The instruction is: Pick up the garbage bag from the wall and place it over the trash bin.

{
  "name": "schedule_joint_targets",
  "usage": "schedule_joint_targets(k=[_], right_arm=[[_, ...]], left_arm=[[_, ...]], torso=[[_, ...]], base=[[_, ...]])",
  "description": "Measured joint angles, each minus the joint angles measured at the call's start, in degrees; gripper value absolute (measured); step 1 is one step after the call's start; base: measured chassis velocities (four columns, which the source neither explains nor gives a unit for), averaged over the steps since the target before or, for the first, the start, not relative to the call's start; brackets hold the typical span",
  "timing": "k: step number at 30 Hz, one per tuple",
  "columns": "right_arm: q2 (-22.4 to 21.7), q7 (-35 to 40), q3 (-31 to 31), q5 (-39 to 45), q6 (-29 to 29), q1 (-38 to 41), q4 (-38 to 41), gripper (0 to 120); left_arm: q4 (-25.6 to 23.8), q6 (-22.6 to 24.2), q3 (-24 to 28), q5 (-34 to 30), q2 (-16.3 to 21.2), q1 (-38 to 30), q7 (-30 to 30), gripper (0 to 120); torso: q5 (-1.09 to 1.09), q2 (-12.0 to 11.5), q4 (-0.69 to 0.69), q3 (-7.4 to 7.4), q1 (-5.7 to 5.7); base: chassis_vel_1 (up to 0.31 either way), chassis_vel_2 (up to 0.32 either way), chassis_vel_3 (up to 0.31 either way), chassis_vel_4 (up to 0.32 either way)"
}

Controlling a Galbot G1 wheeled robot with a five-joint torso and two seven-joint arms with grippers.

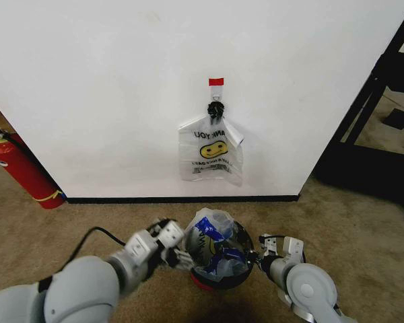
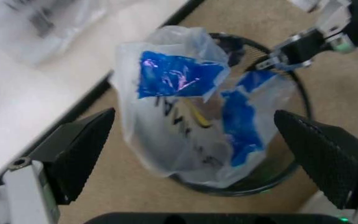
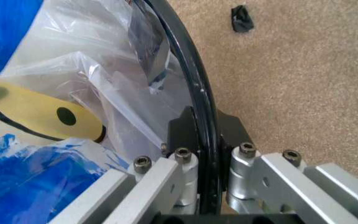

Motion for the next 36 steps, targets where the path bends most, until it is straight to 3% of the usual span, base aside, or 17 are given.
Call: schedule_joint_targets(k=[6,11,22,36], right_arm=[[-0.1,0.4,-0.5,0.1,0.0,0.6,-0.5,1],[-0.1,0.9,-0.6,0.4,0.0,0.9,-0.6,1],[-0.1,1.3,-0.6,0.7,0.0,-0.2,0.6,1],[0.0,1.4,-0.8,0.7,0.0,-0.4,1.1,1]], left_arm=[[0.6,0.0,3.8,-3.6,-1.4,-2.8,-0.7,97],[1.9,-0.1,6.7,-0.7,-3.2,-4.2,1.5,97],[12.6,-0.5,13.9,3.4,-7.7,-10.2,3.0,95],[19.2,-1.8,16.3,7.5,-9.7,-13.3,3.9,91]], torso=[[0.00,0.0,0.03,0.00,0.00],[0.02,0.0,0.04,0.00,0.00],[0.01,0.0,0.03,0.00,0.00],[0.01,0.0,0.03,0.00,0.00]], base=[[0.000,0.000,0.000,0.000],[0.000,0.000,0.000,0.000],[0.000,0.000,0.000,0.000],[0.000,0.000,0.000,0.000]])
